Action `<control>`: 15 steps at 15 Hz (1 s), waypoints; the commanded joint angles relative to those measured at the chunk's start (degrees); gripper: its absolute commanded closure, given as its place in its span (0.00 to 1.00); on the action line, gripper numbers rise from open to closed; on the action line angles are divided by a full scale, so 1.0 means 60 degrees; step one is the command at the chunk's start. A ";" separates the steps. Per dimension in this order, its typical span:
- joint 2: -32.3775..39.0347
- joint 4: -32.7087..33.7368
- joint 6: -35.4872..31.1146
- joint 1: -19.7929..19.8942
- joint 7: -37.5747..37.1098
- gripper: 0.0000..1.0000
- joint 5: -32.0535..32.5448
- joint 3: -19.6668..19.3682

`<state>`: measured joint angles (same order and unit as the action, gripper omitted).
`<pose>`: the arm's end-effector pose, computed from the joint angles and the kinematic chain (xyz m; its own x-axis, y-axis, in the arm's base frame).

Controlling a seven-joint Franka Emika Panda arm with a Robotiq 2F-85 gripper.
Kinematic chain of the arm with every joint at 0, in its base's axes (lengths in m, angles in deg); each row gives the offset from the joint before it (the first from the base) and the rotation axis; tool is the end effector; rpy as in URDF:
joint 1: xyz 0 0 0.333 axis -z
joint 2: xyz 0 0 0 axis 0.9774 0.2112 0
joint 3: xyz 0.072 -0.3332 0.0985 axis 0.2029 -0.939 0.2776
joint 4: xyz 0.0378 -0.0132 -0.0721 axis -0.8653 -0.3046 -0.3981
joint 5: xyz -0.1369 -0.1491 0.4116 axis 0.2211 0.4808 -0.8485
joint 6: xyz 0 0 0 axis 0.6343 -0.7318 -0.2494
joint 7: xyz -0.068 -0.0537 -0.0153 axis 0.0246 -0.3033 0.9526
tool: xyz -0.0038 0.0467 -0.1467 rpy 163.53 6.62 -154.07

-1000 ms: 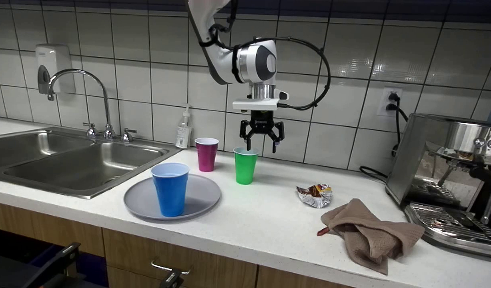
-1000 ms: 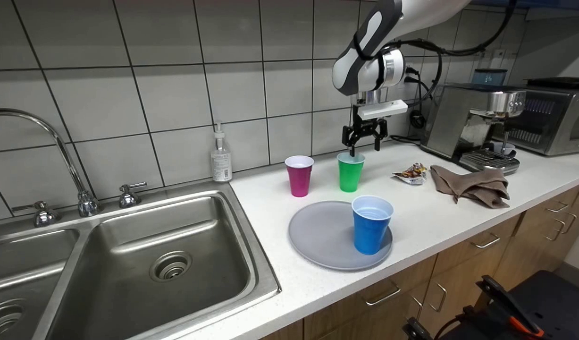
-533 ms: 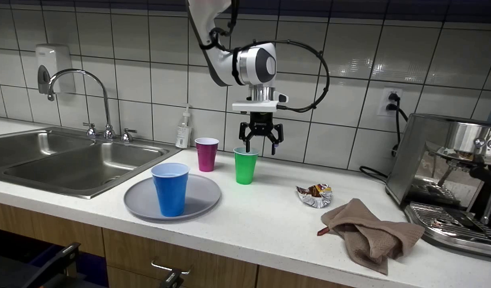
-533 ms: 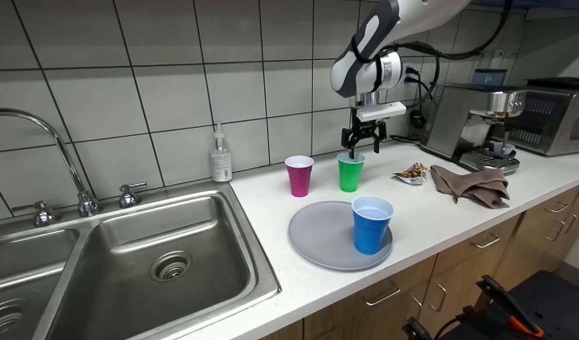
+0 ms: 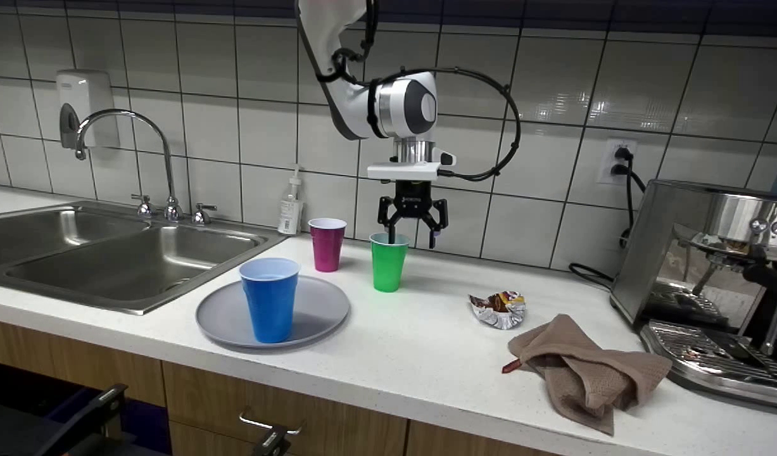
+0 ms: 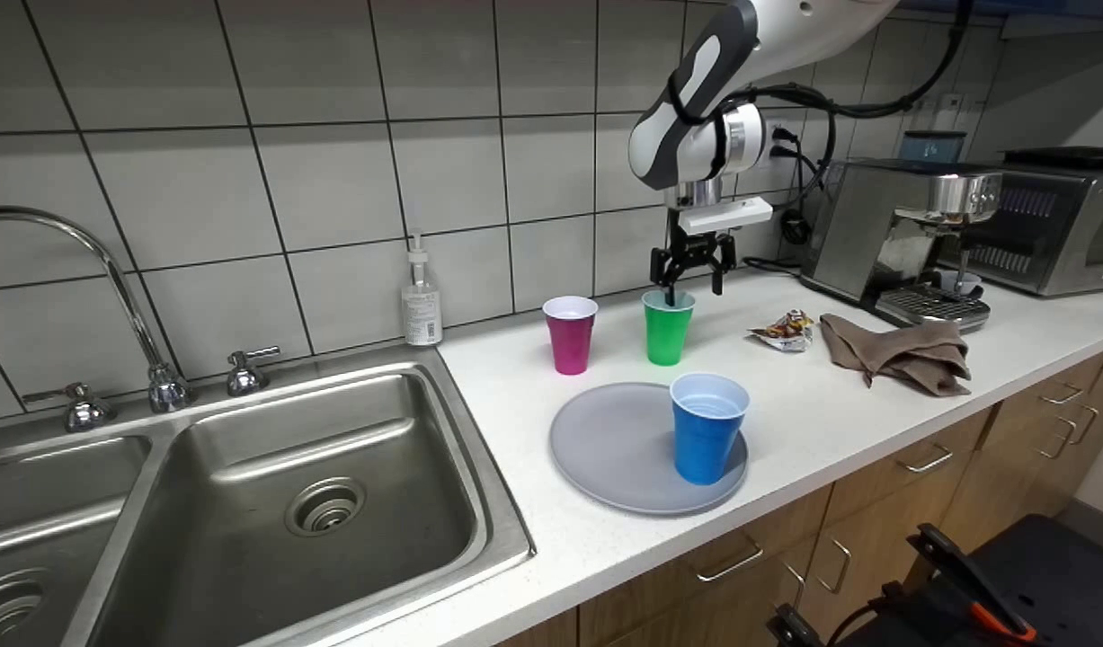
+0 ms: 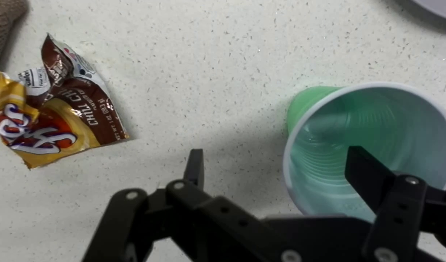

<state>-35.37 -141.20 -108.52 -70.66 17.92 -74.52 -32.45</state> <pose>0.7423 -0.1934 0.1814 0.9910 -0.1218 -0.0555 -0.1149 -0.9869 0.1136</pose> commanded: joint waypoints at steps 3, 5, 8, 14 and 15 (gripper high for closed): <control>0.0182 0.0477 0.0594 0.0134 0.0096 0.00 0.0143 0.0163; 0.0206 0.0525 0.0682 0.0137 0.0108 0.00 0.0140 0.0172; 0.0237 0.0606 0.0783 0.0146 0.0126 0.34 0.0139 0.0178; 0.0275 0.0829 0.1270 0.0216 0.0203 0.82 0.0023 0.0249; 0.0276 0.0850 0.1316 0.0219 0.0205 0.88 0.0016 0.0257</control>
<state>-34.63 -139.01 -103.92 -70.65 17.93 -74.52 -32.25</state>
